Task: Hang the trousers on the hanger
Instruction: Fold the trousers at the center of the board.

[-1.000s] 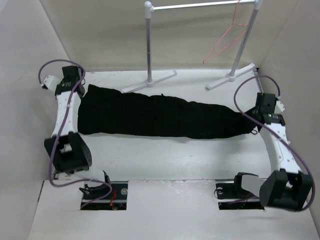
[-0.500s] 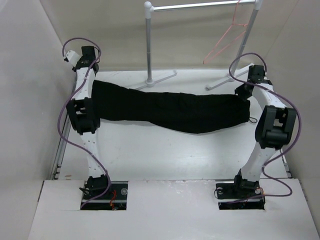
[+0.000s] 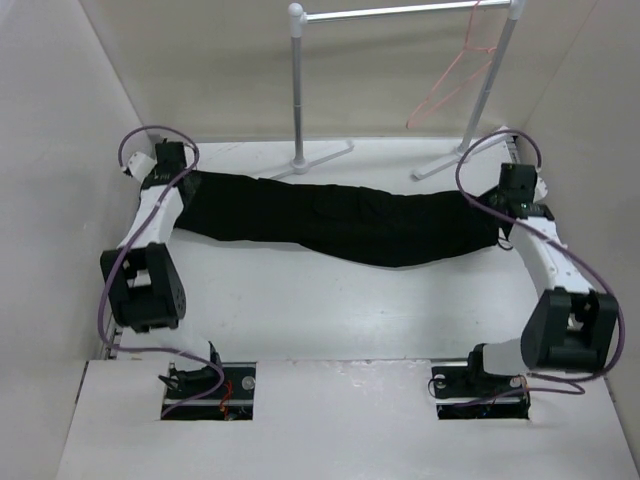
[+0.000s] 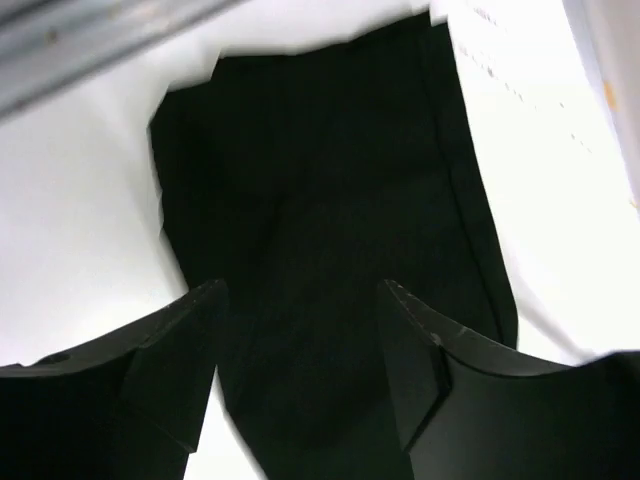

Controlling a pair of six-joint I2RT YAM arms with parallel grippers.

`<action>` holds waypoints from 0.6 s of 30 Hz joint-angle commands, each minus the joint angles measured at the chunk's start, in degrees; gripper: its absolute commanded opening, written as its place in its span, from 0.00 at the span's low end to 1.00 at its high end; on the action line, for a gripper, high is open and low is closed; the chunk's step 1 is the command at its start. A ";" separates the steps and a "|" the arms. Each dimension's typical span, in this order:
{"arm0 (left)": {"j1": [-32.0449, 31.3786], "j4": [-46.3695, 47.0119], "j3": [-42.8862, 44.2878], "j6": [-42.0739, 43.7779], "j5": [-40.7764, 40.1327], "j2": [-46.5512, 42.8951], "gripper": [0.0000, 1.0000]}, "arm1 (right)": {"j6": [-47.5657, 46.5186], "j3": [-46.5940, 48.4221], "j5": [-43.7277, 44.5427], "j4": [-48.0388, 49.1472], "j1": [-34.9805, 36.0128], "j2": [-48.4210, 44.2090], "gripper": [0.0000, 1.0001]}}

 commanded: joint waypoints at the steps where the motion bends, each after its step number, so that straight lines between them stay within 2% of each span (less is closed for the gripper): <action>1: 1.58 8.13 -10.88 -4.79 7.11 -5.35 0.60 | 3.33 -7.70 -2.39 4.06 2.56 -5.89 0.09; 3: 3.69 12.27 -15.02 -5.14 10.89 -6.50 0.61 | 3.24 -10.87 -4.24 3.62 2.83 -8.88 0.15; 4: 4.48 14.37 -16.26 -5.14 12.82 -6.59 0.62 | 3.15 -12.37 -4.51 3.53 2.92 -10.29 0.22; 7: 5.63 18.43 -17.50 -5.32 17.48 -3.61 0.64 | 3.77 -17.46 -3.90 3.44 2.48 -14.07 0.52; 9: 6.07 19.40 -17.24 -5.49 18.81 -0.45 0.64 | 3.94 -19.32 -4.42 3.79 0.12 -14.61 0.64; 13: 6.51 19.93 -16.01 -6.37 17.77 4.04 0.64 | 4.21 -19.06 -8.81 4.32 -6.47 -11.28 0.70; 18: 6.33 19.32 -11.44 -5.93 16.89 9.93 0.64 | 5.26 -16.87 -8.12 9.24 -7.98 -3.46 0.70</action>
